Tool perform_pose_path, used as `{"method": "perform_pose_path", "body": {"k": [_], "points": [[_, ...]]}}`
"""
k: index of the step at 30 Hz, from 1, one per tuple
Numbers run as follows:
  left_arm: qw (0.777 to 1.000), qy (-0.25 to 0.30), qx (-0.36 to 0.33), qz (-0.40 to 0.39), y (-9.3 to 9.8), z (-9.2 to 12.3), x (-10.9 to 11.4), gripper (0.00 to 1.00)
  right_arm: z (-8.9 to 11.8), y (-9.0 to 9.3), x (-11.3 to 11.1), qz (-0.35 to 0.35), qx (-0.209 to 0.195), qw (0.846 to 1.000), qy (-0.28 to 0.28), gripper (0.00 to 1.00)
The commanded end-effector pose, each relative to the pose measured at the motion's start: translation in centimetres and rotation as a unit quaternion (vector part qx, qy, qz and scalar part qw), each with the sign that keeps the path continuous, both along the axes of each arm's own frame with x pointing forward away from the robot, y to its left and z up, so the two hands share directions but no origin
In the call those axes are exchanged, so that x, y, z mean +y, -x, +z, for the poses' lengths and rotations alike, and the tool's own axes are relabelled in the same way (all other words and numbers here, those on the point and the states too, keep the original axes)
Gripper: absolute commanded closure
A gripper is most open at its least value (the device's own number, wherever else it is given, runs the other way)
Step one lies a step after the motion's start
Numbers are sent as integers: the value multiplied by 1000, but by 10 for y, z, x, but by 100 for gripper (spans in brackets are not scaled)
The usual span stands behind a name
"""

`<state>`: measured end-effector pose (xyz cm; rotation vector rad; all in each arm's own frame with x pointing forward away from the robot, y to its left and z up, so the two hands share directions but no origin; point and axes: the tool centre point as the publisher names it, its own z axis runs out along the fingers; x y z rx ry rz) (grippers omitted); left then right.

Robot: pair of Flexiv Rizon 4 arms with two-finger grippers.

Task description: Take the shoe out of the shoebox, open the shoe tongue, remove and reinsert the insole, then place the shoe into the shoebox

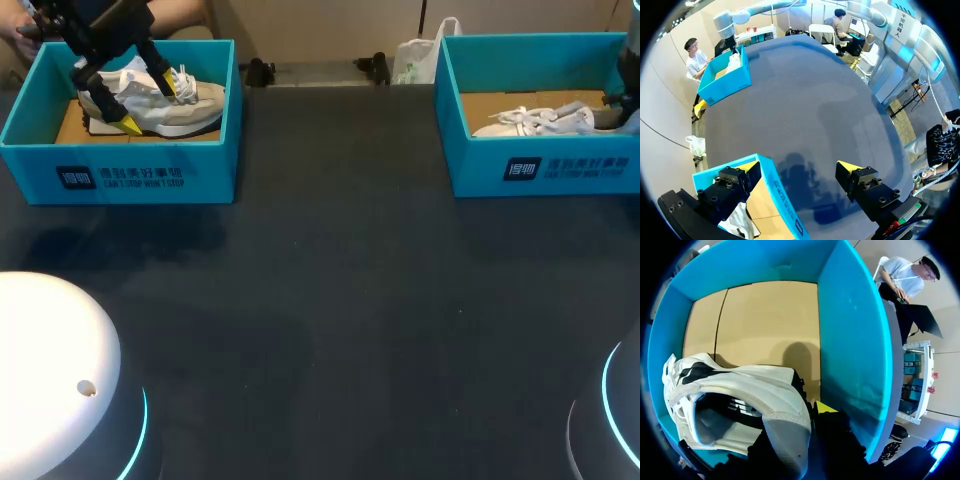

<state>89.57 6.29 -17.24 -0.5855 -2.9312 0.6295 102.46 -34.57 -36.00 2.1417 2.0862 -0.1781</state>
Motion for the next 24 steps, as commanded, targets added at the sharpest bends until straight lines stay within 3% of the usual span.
{"method": "perform_pose_path", "body": {"k": [1, 17, 22, 24], "points": [[1000, -1, 0, 0, 0, 0, 0, 0, -8, -3, -3, 1, 1, 1000, -5, 100], [1000, -1, 0, 0, 0, 0, 0, 0, -27, -6, -2, 3, 5, 1000, -18, 100], [1000, -1, 0, 0, 0, 0, 0, 0, -26, -6, -1, 2, 8, 1000, -19, 80], [1000, -1, 0, 0, 0, 0, 0, 0, -25, -5, 1, 2, 9, 1000, -19, 65]]}}
